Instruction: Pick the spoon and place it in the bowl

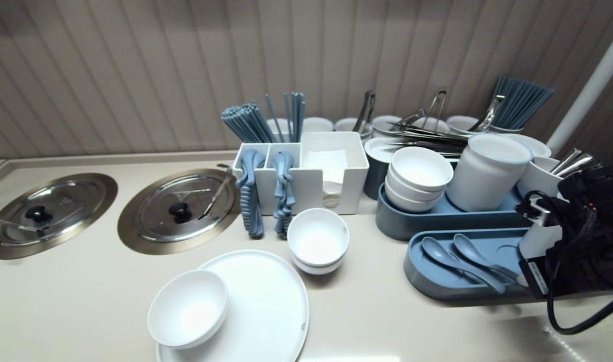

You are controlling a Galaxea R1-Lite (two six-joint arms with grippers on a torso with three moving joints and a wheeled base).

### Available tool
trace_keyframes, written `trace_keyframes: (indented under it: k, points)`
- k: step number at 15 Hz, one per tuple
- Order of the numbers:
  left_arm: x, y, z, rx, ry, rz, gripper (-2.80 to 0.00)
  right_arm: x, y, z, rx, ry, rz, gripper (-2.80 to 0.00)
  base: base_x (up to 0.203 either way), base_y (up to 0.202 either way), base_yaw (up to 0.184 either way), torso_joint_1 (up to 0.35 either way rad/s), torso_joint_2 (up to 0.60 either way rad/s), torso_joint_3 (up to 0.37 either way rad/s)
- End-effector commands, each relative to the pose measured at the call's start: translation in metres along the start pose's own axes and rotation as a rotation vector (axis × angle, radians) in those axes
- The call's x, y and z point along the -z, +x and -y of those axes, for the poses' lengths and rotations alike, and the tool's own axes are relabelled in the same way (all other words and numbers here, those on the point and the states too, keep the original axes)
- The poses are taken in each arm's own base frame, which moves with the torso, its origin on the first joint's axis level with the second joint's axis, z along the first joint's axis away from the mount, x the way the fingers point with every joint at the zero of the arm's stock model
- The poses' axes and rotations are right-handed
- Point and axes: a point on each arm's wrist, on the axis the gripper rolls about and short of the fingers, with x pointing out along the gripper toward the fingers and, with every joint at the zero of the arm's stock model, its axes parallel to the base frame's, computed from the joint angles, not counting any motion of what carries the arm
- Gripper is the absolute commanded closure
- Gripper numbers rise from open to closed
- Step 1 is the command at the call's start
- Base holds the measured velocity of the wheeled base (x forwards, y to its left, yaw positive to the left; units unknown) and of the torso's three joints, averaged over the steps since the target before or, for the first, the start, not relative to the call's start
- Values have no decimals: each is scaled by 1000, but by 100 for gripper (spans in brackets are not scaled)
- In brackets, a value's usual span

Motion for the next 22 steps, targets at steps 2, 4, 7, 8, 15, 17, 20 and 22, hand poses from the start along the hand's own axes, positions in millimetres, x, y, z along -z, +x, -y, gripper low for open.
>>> trace_keyframes:
  k: [2,4,7,8,15,17,20,22]
  points:
    - [2,1,0,1,-1,-7,0,-1,-10,2,-1,10,40,-280,0,0,0,0,0,0]
    - [2,1,0,0,-1,-7,0,-5,-23,3,-8,56,99,-280,0,0,0,0,0,0]
    - [2,1,0,1,-1,-6,0,-3,-17,2,-15,49,70,-280,0,0,0,0,0,0]
    - [2,1,0,1,-1,-7,0,-3,-12,1,-14,42,50,-280,0,0,0,0,0,0]
    - [2,1,0,1,-1,-6,0,-3,0,0,-15,37,7,-280,0,0,0,0,0,0]
    - [2,1,0,1,-1,-7,0,-3,-3,0,-13,40,18,-280,0,0,0,0,0,0]
    - [2,1,0,0,-1,-6,0,-3,-7,2,-8,44,33,-280,0,0,0,0,0,0]
    - [2,1,0,1,-1,-8,0,-3,-7,3,-3,45,34,-280,0,0,0,0,0,0]
